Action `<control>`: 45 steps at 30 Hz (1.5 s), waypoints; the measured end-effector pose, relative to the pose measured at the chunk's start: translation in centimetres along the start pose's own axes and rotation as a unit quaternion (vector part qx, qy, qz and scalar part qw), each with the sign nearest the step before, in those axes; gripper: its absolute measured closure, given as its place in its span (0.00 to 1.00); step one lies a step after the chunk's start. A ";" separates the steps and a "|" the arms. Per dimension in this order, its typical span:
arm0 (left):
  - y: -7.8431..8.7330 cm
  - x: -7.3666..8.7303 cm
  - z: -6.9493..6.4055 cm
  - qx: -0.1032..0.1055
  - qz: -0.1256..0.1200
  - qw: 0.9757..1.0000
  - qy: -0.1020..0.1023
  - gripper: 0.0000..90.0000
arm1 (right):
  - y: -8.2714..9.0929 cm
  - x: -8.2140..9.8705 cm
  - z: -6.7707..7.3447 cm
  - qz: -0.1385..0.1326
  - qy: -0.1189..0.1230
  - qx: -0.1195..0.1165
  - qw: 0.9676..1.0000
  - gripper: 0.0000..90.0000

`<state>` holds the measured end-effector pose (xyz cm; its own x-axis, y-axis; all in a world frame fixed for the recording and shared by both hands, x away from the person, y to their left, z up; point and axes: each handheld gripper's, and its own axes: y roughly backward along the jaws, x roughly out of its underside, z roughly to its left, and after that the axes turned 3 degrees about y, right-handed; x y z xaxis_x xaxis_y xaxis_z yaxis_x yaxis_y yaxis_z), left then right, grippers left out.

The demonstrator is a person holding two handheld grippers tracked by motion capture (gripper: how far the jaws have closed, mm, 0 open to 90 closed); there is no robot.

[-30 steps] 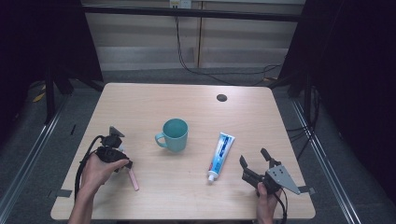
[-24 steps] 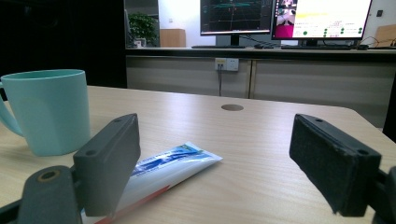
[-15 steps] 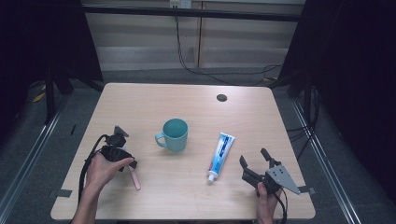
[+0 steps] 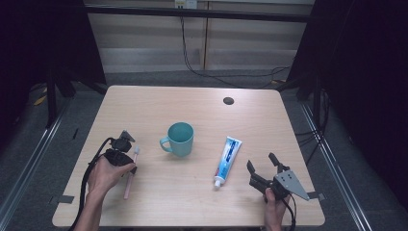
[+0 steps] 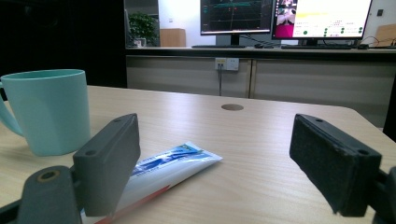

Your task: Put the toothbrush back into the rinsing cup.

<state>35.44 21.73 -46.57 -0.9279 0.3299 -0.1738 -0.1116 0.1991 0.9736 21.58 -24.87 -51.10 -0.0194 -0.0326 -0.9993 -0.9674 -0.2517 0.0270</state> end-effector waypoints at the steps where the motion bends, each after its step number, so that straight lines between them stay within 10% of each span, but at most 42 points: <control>1: 0.0 0.0 0.0 0.000 0.001 1.000 -0.003 0.82 | 0.0 0.0 0.0 -0.001 0.001 -0.002 1.000 0.17; 16: -0.1 -0.1 -0.7 -0.024 0.011 0.999 -0.029 0.86 | 0.0 0.0 0.0 -0.003 0.002 -0.005 1.000 0.17; 31: 0.6 0.3 0.6 0.034 -0.019 0.999 -0.023 0.91 | 0.0 0.0 0.0 -0.002 0.001 -0.004 1.000 0.17; 45: 0.3 0.3 0.8 0.024 -0.019 0.999 -0.025 0.94 | 0.0 0.0 0.0 -0.002 0.000 -0.002 1.000 0.17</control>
<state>35.39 22.65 -46.41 -0.9043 0.3670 -0.2180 -0.1272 0.2559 0.9583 21.58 -24.88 -51.12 -0.0160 -0.0317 -0.9994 -0.9664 -0.2561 0.0236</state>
